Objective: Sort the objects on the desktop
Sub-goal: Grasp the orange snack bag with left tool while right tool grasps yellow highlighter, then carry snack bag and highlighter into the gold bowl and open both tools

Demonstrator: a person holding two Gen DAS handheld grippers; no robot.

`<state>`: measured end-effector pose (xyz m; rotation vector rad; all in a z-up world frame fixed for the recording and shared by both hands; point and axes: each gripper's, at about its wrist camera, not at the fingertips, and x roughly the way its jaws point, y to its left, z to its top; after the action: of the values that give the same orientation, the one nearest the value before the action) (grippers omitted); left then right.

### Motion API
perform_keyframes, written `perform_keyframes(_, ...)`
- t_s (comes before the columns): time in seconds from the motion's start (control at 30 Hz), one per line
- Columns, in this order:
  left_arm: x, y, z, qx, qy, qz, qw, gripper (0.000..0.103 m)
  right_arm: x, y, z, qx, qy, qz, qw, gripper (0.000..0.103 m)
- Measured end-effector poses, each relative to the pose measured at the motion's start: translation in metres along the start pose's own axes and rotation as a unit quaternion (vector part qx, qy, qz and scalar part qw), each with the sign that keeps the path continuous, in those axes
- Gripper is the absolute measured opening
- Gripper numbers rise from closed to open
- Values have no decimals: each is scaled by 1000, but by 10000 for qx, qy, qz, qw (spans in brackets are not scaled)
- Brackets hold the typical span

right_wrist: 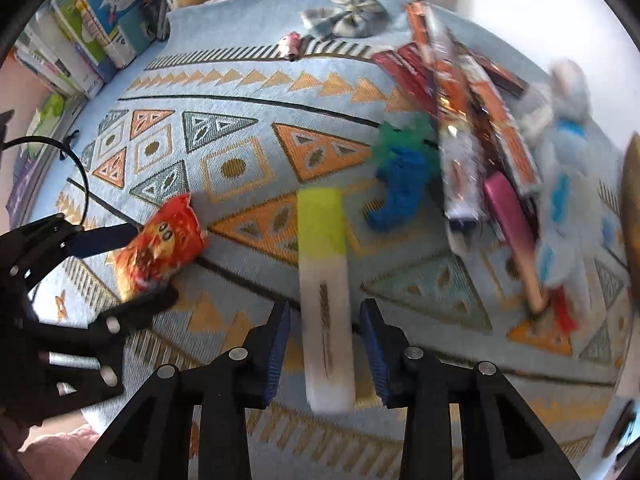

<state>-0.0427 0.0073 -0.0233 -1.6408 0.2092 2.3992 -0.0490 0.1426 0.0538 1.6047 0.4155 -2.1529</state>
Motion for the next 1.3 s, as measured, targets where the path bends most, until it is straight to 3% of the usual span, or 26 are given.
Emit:
perform_keyframes(0.07, -2, -4, -2, 34, -134, 53, 9999, 44, -1, 4, -3, -194, -107, -55, 9997, 30)
perform_keyframes(0.13, -2, -6, -1, -7, -135, 94, 9999, 39, -4, 5, -6, -280, -142, 17, 9995, 23)
perform_keyframes(0.37, -8, -5, 0, -338, -106, 75, 9993, 36, -18, -19, -20, 56, -101, 516, 9986, 23)
perform_keyframes(0.73, -56, -44, 36, -306, -578, 89, 9978, 36, -95, -71, -34, 641, -786, 631, 9928, 23)
perform_keyframes(0.97, -86, -102, 89, -5, -1029, -131, 9946, 36, -156, -145, -44, 1320, -1415, 422, 9802, 23)
perform_keyframes(1.3, -102, -207, 181, 573, -1588, -731, 9829, 36, -232, -303, -66, 2525, -2147, -319, 9429, 23)
